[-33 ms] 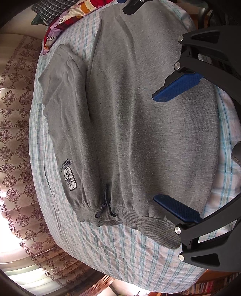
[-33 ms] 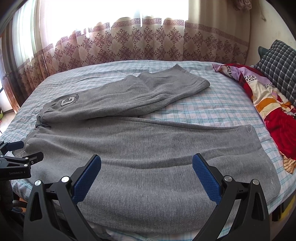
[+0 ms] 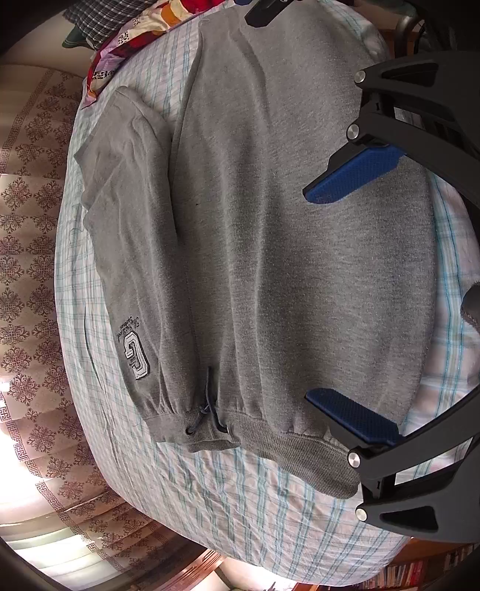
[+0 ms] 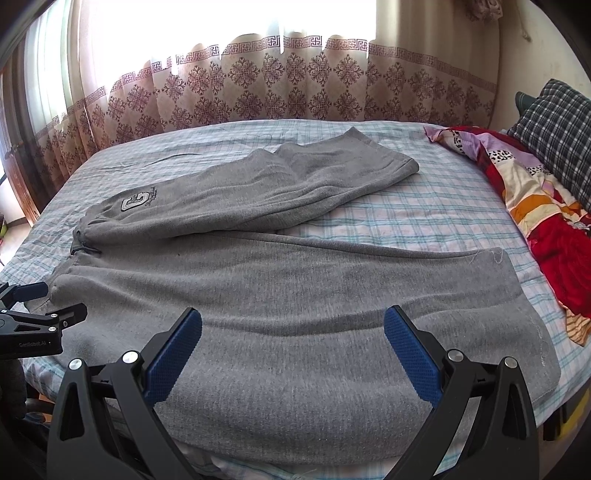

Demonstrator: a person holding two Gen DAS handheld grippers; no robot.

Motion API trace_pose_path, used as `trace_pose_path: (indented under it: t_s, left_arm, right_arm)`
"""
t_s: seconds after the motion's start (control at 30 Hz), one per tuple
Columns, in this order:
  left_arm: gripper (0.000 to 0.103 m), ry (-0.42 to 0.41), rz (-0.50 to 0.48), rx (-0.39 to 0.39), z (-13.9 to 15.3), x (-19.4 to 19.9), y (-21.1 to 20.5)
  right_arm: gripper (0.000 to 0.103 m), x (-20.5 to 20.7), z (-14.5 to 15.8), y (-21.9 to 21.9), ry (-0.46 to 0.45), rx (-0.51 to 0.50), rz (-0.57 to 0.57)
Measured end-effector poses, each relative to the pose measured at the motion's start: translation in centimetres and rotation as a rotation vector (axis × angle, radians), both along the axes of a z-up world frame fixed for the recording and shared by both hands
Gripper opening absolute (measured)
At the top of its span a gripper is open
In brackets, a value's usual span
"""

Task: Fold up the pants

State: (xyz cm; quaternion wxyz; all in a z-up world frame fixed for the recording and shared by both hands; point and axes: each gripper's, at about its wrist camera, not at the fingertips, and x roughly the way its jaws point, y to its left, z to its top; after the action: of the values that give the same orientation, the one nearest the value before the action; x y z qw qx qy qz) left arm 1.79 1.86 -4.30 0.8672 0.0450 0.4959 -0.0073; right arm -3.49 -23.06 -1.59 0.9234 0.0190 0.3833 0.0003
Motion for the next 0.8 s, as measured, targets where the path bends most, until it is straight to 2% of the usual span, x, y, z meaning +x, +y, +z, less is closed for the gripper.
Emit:
trace_pose_path:
  t_s: [0.47,0.67,0.8]
  left_arm:
    - [0.101,0.112,0.047,-0.069,-2.9,0.9,1.7]
    - [0.101,0.174,0.066,-0.098,-4.1,1.3,2.1]
    - [0.101,0.181,0.065,-0.109,-4.5,1.1,2.3]
  right_arm:
    - [0.098,0.9,-1.6,-0.2,0.077,0.003,-0.009]
    - [0.098,1.5,-3.0,-0.4,0.147,0.021,-0.009]
    - [0.098,1.8,-4.5,-0.5,0.220,0.035,-0.012]
